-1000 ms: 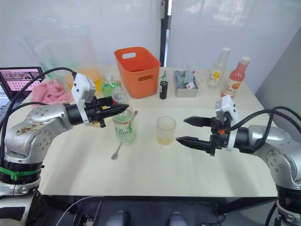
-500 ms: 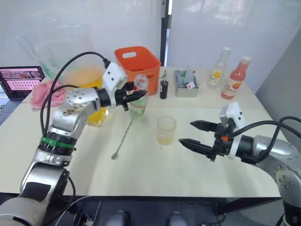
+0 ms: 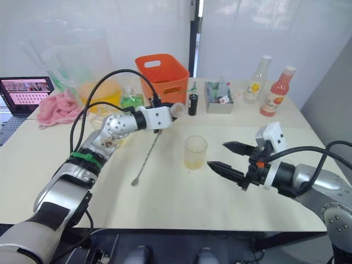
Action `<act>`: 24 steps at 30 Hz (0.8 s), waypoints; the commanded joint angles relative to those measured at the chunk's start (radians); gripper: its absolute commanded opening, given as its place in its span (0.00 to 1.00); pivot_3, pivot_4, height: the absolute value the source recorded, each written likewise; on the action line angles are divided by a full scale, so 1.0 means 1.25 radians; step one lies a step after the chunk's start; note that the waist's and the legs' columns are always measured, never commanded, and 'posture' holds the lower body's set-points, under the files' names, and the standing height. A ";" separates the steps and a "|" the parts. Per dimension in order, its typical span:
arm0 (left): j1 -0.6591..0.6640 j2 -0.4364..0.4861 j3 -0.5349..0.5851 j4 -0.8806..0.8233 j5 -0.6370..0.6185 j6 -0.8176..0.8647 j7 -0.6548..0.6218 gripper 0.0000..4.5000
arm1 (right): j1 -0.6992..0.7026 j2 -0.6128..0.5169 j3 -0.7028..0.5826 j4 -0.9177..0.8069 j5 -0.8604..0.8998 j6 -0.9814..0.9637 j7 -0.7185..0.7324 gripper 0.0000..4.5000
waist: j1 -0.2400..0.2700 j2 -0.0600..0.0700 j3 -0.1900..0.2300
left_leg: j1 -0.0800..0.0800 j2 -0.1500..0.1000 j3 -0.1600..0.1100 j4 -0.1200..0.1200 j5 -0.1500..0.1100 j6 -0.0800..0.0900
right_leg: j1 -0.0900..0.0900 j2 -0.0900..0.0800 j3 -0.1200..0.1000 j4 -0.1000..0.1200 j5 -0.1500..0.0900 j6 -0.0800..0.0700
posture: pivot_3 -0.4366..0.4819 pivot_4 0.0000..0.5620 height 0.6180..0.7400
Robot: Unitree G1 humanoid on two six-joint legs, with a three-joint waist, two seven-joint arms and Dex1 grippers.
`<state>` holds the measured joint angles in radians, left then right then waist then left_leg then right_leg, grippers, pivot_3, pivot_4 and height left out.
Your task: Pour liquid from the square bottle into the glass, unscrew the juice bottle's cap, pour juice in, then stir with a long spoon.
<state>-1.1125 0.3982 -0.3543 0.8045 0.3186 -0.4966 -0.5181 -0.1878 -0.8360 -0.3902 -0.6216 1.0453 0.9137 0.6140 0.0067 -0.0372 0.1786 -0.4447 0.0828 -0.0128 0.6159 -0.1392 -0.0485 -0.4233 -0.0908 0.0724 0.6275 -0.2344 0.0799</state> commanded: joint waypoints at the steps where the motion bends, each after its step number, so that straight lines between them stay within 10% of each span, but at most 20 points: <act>1: -0.050 0.009 -0.012 0.002 0.080 -0.086 0.106 0.27 | -0.012 0.000 -0.006 -0.023 0.027 -0.009 -0.024 0.99 | 0.001 0.000 0.000 | 0.000 0.000 0.000 0.000 0.000 0.000 | 0.000 0.000 0.000 0.000 0.000 0.000 | 0.48 0.27 0.99; 24: -0.011 0.005 -0.070 0.004 0.270 -0.179 0.307 0.27 | 0.015 -0.025 -0.016 -0.027 0.027 -0.015 -0.103 0.99 | 0.003 0.000 0.000 | 0.000 0.000 0.000 0.000 0.000 0.000 | 0.000 0.000 0.000 0.001 0.000 0.000 | 0.48 0.27 0.99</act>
<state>-1.1040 0.4008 -0.4518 0.8460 0.6518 -0.7014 -0.1687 -0.1677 -0.8563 -0.3705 -0.6239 1.0731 0.9147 0.4901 0.0110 -0.0372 0.1786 -0.4445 0.0825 -0.0128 0.6159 -0.1392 -0.0486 -0.4233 -0.0909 0.0725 0.6283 -0.2340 0.0799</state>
